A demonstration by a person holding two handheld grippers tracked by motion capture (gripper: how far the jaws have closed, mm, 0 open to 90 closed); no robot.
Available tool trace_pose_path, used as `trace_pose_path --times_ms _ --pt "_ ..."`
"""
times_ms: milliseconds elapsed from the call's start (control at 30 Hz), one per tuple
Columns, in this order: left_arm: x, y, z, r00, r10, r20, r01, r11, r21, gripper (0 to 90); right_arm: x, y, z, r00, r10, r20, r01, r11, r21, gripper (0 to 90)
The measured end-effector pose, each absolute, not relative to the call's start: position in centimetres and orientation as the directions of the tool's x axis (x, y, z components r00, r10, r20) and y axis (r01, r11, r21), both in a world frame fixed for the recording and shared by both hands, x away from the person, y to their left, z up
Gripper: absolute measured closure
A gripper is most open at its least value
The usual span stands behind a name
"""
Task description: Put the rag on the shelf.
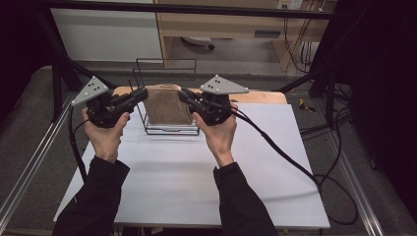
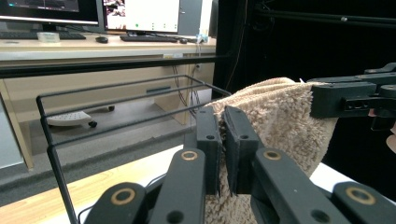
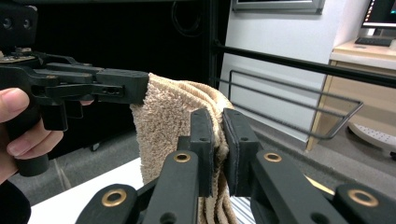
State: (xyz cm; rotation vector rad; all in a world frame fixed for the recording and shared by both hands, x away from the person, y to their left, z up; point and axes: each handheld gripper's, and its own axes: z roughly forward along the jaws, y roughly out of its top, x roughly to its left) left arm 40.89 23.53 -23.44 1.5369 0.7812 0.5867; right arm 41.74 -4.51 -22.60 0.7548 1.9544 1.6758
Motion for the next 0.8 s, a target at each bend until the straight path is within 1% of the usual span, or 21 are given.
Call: trace_pose_path --times_ms 333,800 --pt "42.0 23.6 -21.6 0.633 0.772 -0.063 0.112 -0.01 0.994 85.2 42.7 -4.2 -20.8 -0.736 0.677 -0.014 0.075 0.103 0.992 83.3" --pt "43.6 23.7 -19.7 0.614 0.788 -0.047 0.074 0.002 0.997 85.3 44.4 -3.7 -19.2 -0.722 0.691 -0.037 0.032 0.087 0.996 83.4"
